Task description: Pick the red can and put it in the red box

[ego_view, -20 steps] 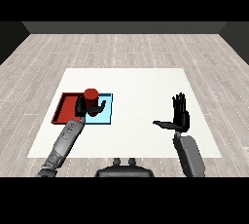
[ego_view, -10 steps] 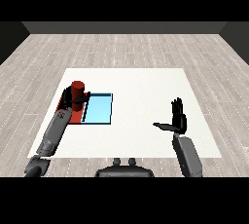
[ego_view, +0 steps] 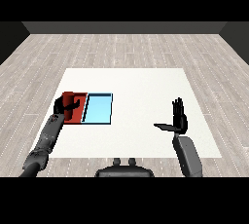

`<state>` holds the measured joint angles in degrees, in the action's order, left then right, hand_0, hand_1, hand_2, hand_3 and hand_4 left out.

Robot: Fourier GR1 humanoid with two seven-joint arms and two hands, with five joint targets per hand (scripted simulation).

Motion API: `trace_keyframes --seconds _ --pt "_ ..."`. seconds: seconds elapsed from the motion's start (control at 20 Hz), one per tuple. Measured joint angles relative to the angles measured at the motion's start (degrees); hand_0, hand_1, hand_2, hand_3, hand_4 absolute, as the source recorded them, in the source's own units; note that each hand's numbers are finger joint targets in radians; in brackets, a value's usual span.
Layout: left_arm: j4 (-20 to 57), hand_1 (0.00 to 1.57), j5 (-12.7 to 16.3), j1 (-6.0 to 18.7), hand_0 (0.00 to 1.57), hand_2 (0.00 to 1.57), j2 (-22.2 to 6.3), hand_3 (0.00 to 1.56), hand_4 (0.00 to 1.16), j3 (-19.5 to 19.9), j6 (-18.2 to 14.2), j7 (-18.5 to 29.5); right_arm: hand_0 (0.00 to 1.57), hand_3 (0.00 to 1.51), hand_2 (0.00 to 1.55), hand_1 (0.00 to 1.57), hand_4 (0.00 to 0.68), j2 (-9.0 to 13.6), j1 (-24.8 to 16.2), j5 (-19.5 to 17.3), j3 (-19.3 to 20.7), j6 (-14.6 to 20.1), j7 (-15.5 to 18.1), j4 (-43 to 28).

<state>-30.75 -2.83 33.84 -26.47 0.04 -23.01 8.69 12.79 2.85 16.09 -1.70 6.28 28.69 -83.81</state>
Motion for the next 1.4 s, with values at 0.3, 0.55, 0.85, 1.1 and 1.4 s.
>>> trace_keyframes --seconds 0.3,0.55,0.85,1.1,1.4 --pt "14.53 0.85 -3.24 4.61 0.85 0.8 0.57 0.0 0.71 0.13 -2.44 -1.69 0.0 0.0 0.0 0.0 0.0 -0.24 -0.4 -1.81 -0.76 0.75 1.13 -2.21" --pt "21.19 0.71 -2.98 7.26 0.71 0.7 0.41 0.0 0.51 1.78 -1.19 -2.44 0.0 0.0 0.0 0.0 0.0 -0.85 -0.65 -2.45 -1.05 0.8 2.35 -2.69" --pt "26.37 0.0 -7.33 9.18 0.0 0.0 -0.63 0.0 0.0 -1.75 3.29 -4.4 0.0 0.0 0.0 0.0 0.0 -0.53 -0.97 -1.62 -0.29 -0.92 3.68 -2.94" --pt "28.94 0.0 -8.86 11.5 0.0 0.0 -1.48 0.0 0.0 -2.87 6.07 -9.01 0.0 0.0 0.0 0.0 0.0 -0.57 -1.59 -0.85 -0.1 -1.76 3.24 -4.73" --pt "25.36 0.0 -4.06 10.02 0.0 0.0 -1.01 0.0 0.0 2.2 1.8 -3.3 0.0 0.0 0.0 0.0 0.0 -0.28 -1.69 -0.48 0.23 -2.59 2.91 -6.17"
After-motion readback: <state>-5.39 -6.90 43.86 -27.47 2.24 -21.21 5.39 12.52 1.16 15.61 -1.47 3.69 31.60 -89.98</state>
